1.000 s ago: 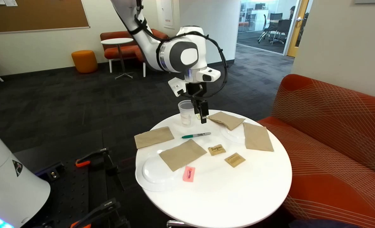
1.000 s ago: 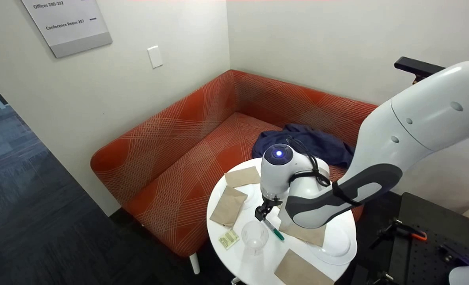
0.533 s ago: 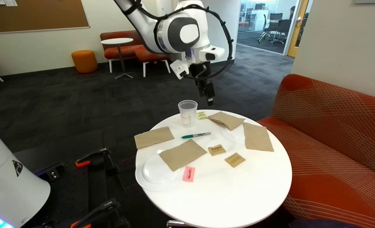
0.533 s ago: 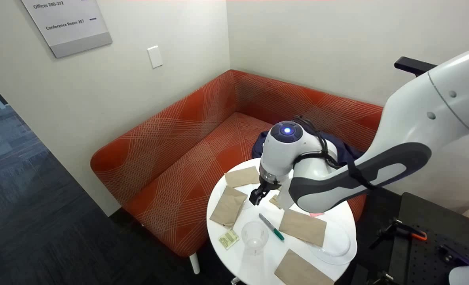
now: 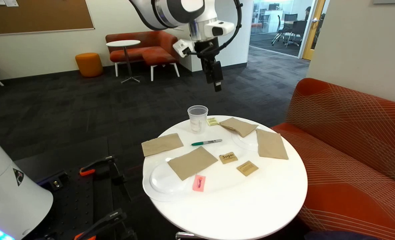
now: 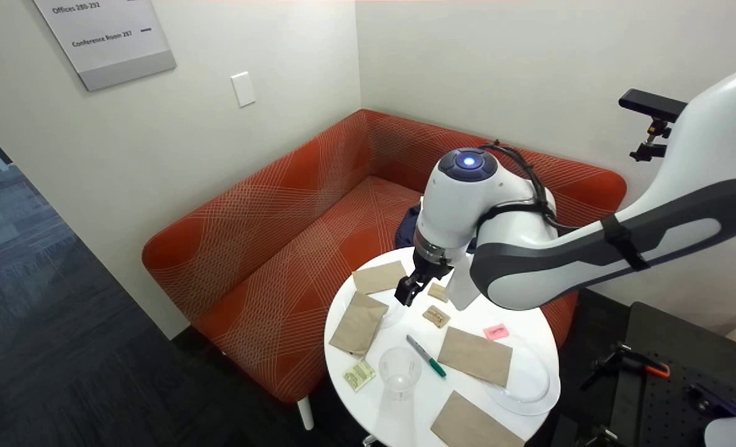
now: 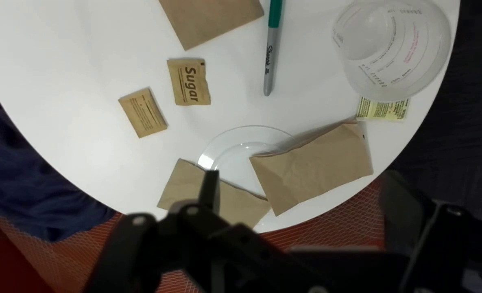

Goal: Take the blue pen out of the cup and place it on the table

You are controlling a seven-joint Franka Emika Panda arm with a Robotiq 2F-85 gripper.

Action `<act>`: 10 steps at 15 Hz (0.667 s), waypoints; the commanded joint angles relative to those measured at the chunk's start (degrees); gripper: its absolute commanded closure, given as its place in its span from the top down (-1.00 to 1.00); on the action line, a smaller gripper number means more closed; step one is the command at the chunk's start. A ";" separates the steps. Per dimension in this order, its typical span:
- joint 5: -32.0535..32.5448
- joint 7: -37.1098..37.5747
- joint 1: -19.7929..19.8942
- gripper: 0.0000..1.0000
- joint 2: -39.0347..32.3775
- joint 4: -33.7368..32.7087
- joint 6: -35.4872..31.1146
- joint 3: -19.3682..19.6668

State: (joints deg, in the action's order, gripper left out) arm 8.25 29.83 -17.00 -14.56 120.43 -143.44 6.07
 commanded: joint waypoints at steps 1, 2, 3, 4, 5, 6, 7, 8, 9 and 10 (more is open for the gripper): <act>0.81 1.46 1.98 1.00 3.91 1.04 4.39 -2.59; 0.47 1.11 2.40 1.00 4.34 0.98 5.08 -3.16; 0.67 0.41 2.95 1.00 2.13 -0.08 3.11 -3.58; 0.62 0.37 3.16 1.00 2.37 -0.09 3.27 -3.95; 0.57 0.33 3.40 1.00 2.30 -0.09 3.26 -4.22; 0.55 0.32 3.51 1.00 2.14 -0.09 3.24 -4.35; 0.54 0.31 3.54 1.00 2.00 -0.08 3.24 -4.35; 0.54 0.31 3.56 1.00 1.93 -0.09 3.24 -4.33; 0.54 0.31 3.59 1.00 1.91 -0.09 3.24 -4.32; 0.54 0.31 3.60 1.00 1.91 -0.09 3.24 -4.33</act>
